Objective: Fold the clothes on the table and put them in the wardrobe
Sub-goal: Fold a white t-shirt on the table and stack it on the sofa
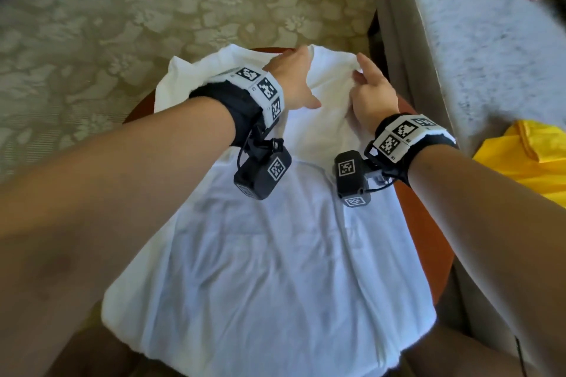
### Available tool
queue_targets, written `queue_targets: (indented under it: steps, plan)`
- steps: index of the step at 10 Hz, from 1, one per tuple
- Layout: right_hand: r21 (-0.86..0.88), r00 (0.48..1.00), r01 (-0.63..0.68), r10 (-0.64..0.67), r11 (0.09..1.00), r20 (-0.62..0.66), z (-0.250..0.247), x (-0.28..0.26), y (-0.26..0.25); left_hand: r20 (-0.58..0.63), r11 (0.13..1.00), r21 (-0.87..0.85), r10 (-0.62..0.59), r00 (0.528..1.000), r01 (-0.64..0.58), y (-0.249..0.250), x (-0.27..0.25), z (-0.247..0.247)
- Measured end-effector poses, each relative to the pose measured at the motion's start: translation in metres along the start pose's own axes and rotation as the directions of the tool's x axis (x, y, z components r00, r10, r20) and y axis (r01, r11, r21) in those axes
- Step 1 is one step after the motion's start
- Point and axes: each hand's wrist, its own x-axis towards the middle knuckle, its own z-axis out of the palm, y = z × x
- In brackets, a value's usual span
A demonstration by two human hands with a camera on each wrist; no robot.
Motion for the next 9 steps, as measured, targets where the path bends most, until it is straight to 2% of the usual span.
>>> queue_targets:
  steps: [1,2,3,4,5,6,8,9]
  plan:
    - [0.098,1.0,-0.03,0.03,0.995,-0.005,0.002,-0.004,0.001,-0.001,0.999,-0.041,0.001,1.0,-0.001,0.004,-0.006,-0.001]
    - [0.127,1.0,-0.026,0.025,0.992,0.016,-0.001,-0.004,0.003,0.137,0.998,-0.033,-0.057,0.989,0.062,0.008,-0.011,0.003]
    - [-0.026,0.999,0.034,-0.033,0.999,0.032,-0.002,-0.012,-0.003,0.143,0.983,-0.078,-0.151,0.978,0.164,0.012,-0.015,0.005]
    - [-0.086,0.997,0.067,-0.063,0.994,0.042,-0.003,-0.013,-0.003,0.138,0.972,-0.014,-0.231,0.963,0.235,0.011,-0.02,0.004]
    - [-0.074,0.997,0.06,-0.056,0.995,0.052,-0.004,-0.012,-0.001,0.062,0.96,-0.028,-0.277,0.959,0.279,0.009,-0.023,0.0]
    - [-0.079,0.995,0.079,-0.075,0.994,0.06,-0.005,-0.011,-0.001,0.054,0.947,-0.063,-0.311,0.949,0.314,-0.006,-0.014,0.003]
    - [-0.102,0.991,0.11,-0.102,0.989,0.082,-0.006,-0.006,0.002,0.101,0.872,-0.294,-0.38,0.92,0.392,0.003,-0.016,-0.005]
    - [-0.127,0.99,0.118,-0.107,0.985,0.09,-0.006,-0.004,0.004,-0.006,0.719,-0.568,-0.491,0.871,0.401,-0.006,-0.002,0.002]
